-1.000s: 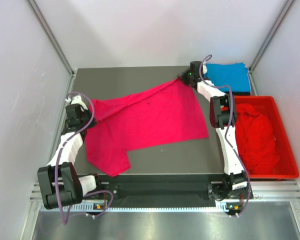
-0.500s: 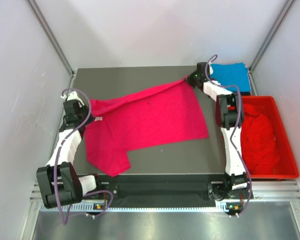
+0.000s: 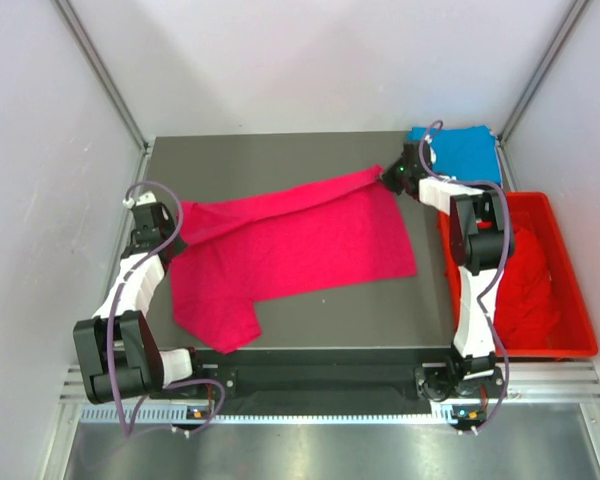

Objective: Fold and stack the t-shirts
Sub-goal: Fold the tshirt

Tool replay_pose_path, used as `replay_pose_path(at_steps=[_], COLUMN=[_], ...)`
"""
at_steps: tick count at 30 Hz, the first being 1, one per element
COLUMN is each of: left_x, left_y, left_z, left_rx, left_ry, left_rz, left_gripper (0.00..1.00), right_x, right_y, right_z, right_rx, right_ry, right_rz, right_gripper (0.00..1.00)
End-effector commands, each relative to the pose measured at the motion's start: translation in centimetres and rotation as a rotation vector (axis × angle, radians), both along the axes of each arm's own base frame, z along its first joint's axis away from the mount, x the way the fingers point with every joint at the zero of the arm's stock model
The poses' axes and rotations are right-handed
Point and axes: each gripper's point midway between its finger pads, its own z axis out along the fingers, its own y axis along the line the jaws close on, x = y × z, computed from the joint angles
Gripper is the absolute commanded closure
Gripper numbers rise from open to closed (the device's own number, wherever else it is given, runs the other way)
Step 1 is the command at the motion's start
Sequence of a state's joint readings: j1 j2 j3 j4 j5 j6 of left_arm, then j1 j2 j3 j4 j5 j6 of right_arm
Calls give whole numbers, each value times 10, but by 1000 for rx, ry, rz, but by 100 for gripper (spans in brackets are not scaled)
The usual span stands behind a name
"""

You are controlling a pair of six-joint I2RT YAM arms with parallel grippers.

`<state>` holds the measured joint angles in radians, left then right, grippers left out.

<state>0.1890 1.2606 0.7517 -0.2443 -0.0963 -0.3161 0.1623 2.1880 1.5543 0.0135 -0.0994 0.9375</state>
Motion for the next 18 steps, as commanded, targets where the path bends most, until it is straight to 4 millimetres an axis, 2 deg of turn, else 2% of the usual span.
replay_pose_path(at_steps=[1,8,18], left_x=[2,4,1], left_y=[11,18,14], left_z=[4,-4,-20], left_rx=[41,69,36], left_ry=[-20,-1,48], left_rz=[42,62,59], left_gripper=[100,100,100], right_x=[-7,-33,-40], right_y=[-2,-4,-2], right_z=[24,2,9], right_rx=[-15,0,18], right_ry=[-67,-58,-84], right_rz=[8,16,23], right_gripper=[100,100,100])
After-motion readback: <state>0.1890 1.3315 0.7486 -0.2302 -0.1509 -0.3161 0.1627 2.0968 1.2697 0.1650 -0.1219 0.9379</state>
